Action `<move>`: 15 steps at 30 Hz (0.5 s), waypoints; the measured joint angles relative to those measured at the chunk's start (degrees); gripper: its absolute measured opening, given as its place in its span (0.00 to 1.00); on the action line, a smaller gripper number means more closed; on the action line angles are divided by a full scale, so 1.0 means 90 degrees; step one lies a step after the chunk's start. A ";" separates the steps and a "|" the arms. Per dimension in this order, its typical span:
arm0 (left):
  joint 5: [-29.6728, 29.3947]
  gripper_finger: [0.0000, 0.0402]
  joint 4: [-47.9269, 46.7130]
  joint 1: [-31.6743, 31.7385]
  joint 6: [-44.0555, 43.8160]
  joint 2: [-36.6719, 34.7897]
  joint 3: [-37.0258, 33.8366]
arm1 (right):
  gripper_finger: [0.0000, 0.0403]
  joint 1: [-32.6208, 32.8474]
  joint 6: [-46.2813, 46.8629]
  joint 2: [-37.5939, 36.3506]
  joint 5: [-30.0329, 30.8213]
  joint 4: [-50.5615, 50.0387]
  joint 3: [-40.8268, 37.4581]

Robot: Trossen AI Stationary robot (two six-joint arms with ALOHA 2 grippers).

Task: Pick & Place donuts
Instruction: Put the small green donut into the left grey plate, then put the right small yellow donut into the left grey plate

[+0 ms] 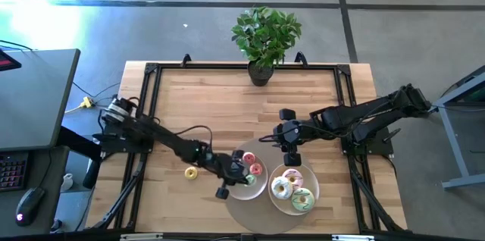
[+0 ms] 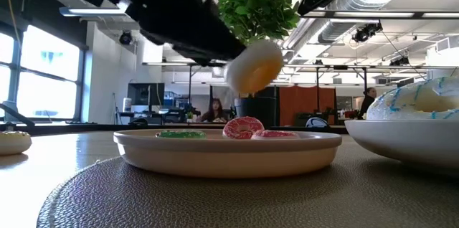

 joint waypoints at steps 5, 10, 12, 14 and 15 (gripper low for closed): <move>0.0206 0.13 -0.0178 -0.0015 0.0012 0.0403 0.0202 | 0.29 0.0000 0.0145 0.0000 -0.0001 -0.0002 0.0000; 0.0154 0.25 -0.1059 -0.0012 0.0117 0.0669 0.0695 | 0.29 0.0000 0.0201 -0.0001 -0.0001 -0.0007 0.0000; 0.0094 0.29 -0.1515 -0.0012 0.0122 0.0662 0.1009 | 0.29 -0.0002 0.0201 0.0000 -0.0002 -0.0005 0.0000; -0.0073 0.31 -0.2080 -0.0012 0.0013 0.0600 0.1311 | 0.29 -0.0002 0.0201 0.0000 0.0000 -0.0009 0.0000; -0.0249 0.32 -0.2557 -0.0026 -0.0032 0.0510 0.1461 | 0.29 0.0000 0.0201 0.0000 -0.0002 -0.0007 0.0000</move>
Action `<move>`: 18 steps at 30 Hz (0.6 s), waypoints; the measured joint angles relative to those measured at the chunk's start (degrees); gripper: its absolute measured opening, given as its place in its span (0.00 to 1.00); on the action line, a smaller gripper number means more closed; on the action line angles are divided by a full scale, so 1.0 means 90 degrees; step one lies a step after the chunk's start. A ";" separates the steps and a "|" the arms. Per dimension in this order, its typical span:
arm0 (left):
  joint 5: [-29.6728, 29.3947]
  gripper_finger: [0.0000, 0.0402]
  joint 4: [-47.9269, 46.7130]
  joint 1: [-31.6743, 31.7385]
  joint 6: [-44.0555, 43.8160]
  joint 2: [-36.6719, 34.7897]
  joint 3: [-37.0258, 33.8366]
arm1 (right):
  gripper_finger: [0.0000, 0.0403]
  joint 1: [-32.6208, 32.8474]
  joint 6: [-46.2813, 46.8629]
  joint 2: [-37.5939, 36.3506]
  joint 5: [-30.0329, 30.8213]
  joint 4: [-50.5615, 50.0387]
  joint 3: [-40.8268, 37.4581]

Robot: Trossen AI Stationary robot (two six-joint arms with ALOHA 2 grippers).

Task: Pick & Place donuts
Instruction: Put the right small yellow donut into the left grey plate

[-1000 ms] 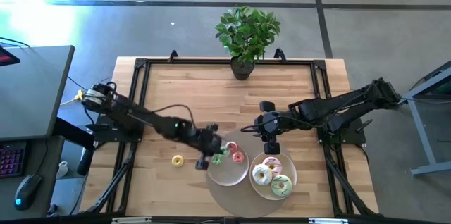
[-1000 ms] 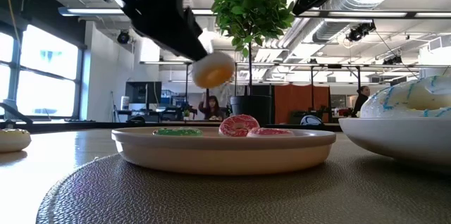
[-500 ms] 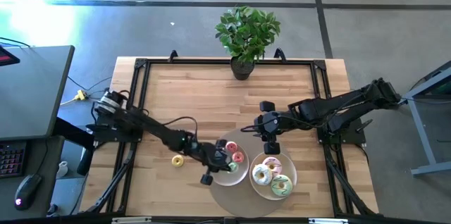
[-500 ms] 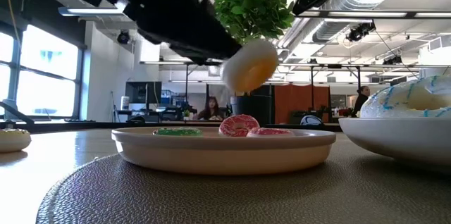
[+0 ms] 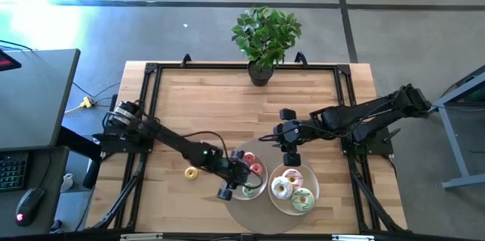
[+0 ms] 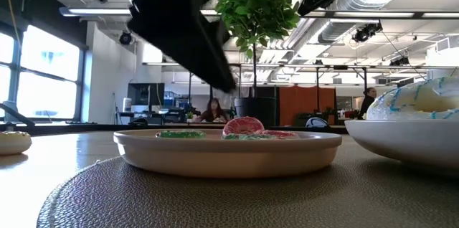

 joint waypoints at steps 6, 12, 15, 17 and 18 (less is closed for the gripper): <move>-0.0558 0.32 -0.3172 -0.0160 -0.0556 -0.0590 0.1032 | 0.29 0.0000 -0.0036 0.0000 0.0000 0.0000 0.0000; -0.1228 0.32 -0.5035 -0.0549 -0.1531 -0.1221 0.1153 | 0.29 0.0000 -0.0046 0.0000 0.0000 -0.0005 0.0000; -0.2001 0.32 -0.5675 -0.0816 -0.2717 -0.1451 0.0968 | 0.29 0.0000 -0.0092 0.0000 0.0000 -0.0005 0.0000; -0.2156 0.32 -0.6274 -0.1078 -0.3744 -0.1578 0.0626 | 0.29 -0.0001 -0.0201 0.0000 0.0000 -0.0005 0.0000; -0.2093 0.32 -0.6390 -0.1180 -0.4273 -0.1646 0.0452 | 0.29 0.0000 -0.0285 0.0000 0.0000 -0.0005 0.0000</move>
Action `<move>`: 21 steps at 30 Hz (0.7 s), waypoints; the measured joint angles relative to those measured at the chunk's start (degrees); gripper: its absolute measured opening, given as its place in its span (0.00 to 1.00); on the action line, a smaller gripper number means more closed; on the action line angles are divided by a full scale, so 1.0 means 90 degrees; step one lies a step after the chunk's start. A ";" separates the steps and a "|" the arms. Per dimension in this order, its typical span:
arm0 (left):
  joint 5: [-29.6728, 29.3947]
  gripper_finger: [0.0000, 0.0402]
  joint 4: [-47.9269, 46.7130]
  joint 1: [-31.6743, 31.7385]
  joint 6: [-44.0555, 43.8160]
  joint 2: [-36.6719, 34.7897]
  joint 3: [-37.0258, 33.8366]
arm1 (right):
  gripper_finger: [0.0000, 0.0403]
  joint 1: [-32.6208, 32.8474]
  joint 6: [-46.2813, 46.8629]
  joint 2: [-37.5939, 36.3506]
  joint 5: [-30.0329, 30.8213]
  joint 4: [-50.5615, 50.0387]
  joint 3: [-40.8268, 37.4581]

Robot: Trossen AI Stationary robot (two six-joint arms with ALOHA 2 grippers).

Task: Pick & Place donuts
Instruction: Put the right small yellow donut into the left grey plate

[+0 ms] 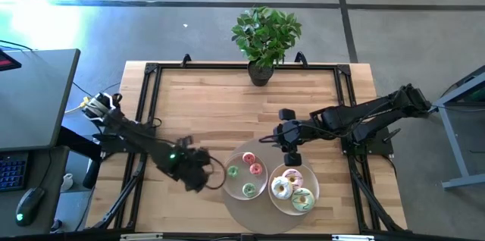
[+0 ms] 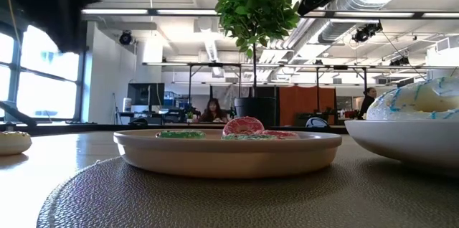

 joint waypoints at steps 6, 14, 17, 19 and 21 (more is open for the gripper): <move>0.1230 0.32 0.0991 -0.0556 -0.1904 -0.0001 -0.1297 | 0.29 0.0000 -0.0576 0.0000 0.0002 0.0000 0.0000; 0.1548 0.32 0.2306 -0.0589 -0.2246 -0.0016 -0.2453 | 0.29 -0.0058 -0.0751 0.0000 0.0002 0.0001 0.0000; 0.1557 0.31 0.2458 -0.0594 -0.2032 -0.0011 -0.2597 | 0.29 -0.0059 -0.0762 0.0000 0.0002 0.0003 0.0000; 0.1454 0.27 0.2547 -0.0597 -0.1696 -0.0011 -0.2602 | 0.29 -0.0058 -0.0766 0.0000 0.0002 0.0008 0.0000; 0.1378 0.20 0.2555 -0.0598 -0.1512 -0.0009 -0.2566 | 0.29 -0.0058 -0.0766 0.0000 0.0002 0.0036 0.0000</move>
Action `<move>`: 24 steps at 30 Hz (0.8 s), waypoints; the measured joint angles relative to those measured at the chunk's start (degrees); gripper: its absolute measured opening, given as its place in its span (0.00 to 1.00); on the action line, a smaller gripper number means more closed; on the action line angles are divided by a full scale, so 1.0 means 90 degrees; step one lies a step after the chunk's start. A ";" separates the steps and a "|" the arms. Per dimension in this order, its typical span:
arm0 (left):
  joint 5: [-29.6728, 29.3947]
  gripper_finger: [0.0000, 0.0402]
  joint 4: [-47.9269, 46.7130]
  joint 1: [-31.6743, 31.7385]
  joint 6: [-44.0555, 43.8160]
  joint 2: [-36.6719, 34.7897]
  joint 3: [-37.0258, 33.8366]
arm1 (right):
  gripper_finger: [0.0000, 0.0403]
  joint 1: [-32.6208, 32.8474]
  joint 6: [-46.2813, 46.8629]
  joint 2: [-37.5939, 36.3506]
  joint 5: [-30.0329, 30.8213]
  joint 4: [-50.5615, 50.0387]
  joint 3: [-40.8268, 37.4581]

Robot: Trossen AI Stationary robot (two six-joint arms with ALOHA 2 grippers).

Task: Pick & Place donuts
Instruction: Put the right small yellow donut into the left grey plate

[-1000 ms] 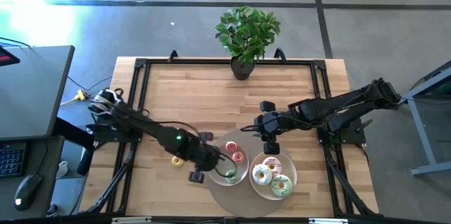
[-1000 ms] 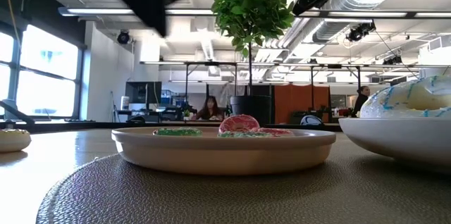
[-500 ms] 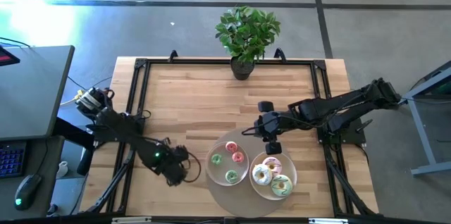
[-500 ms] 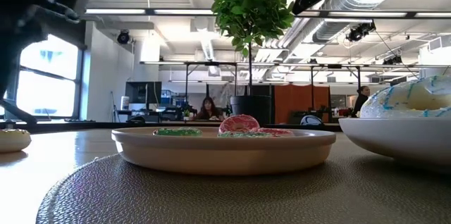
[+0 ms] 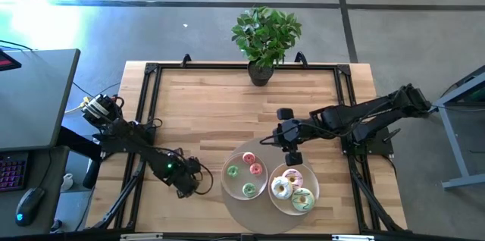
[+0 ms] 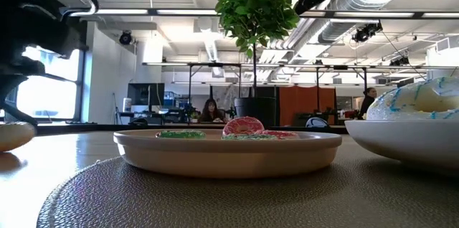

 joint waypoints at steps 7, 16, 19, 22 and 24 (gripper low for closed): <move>-0.0606 0.04 0.0187 0.0011 0.0463 0.0007 0.0268 | 0.29 0.0000 -0.0003 0.0000 0.0000 0.0198 0.0000; -0.1046 0.01 0.0741 0.0391 0.2262 0.0007 0.1437 | 0.29 -0.0002 -0.0051 0.0000 0.0000 0.0302 0.0000; -0.0898 0.02 0.1198 0.0854 0.2654 0.0007 0.1667 | 0.29 -0.0002 -0.0023 0.0000 0.0000 0.0302 0.0000; -0.0261 0.01 0.1721 0.1331 0.3046 0.0123 0.1701 | 0.29 -0.0002 -0.0006 0.0000 -0.0002 0.0302 0.0000; 0.0316 0.01 0.1864 0.1563 0.3485 0.0348 0.1692 | 0.29 -0.0002 0.0009 0.0000 -0.0001 0.0299 0.0000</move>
